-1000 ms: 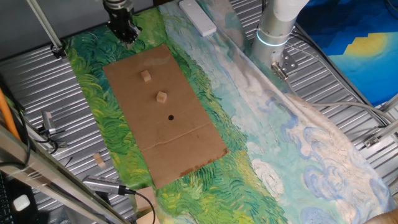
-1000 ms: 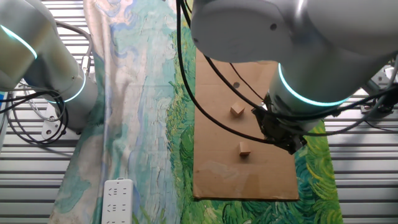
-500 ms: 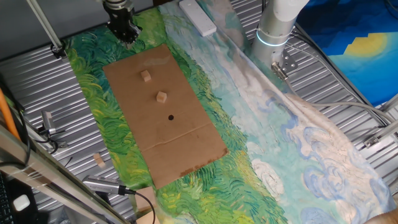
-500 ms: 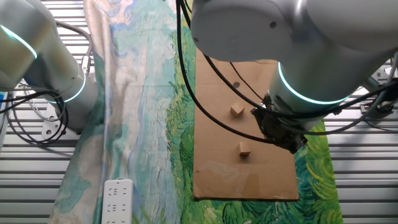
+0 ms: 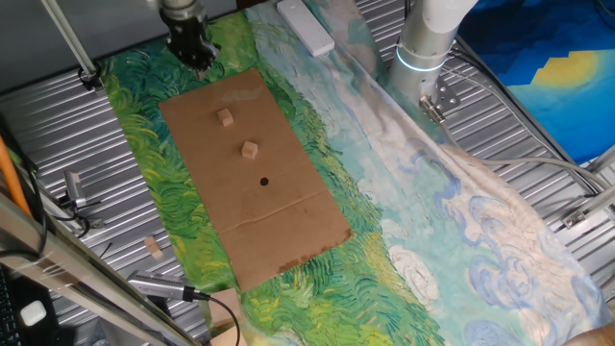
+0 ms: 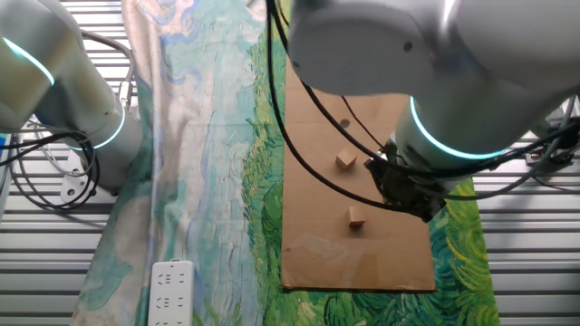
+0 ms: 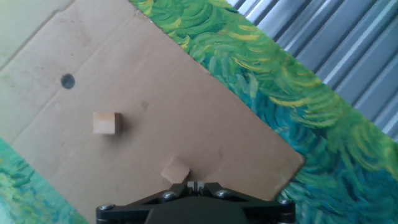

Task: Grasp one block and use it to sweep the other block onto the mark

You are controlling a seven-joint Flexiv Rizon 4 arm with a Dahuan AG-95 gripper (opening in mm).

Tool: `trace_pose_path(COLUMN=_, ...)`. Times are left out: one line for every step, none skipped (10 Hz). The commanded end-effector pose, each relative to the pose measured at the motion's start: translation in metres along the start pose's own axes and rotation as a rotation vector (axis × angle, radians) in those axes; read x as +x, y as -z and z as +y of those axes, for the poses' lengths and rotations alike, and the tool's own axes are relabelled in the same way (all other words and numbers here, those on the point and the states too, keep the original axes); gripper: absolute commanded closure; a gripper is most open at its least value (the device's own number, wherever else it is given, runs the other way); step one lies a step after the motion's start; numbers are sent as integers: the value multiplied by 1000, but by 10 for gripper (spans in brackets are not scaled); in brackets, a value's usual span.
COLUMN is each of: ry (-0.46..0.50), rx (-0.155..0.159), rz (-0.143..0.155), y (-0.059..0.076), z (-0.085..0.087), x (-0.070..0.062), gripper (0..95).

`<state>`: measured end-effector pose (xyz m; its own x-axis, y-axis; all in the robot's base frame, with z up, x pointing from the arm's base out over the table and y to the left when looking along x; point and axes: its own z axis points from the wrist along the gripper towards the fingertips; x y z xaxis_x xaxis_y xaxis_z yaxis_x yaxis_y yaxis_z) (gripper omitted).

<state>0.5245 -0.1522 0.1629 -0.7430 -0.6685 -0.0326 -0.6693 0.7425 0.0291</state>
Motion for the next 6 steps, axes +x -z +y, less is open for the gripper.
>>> trace_pose_path(ry=-9, rx=-3, rz=-13, y=-22, z=4, x=-3, gripper=950)
trace_pose_path(ry=2, rx=-17, rz=-27, y=-35, z=3, x=-2, gripper=950)
trace_pose_path(ry=6, rx=-35, rz=-41, y=-48, z=-1, x=1, gripper=760)
trace_pose_path(ry=20, rx=-41, rz=-47, y=-57, z=-2, x=3, gripper=760)
trace_pose_path(ry=36, rx=-41, rz=-48, y=-65, z=-2, x=3, gripper=570)
trace_pose_path(ry=59, rx=-41, rz=-49, y=-76, z=1, x=2, gripper=570)
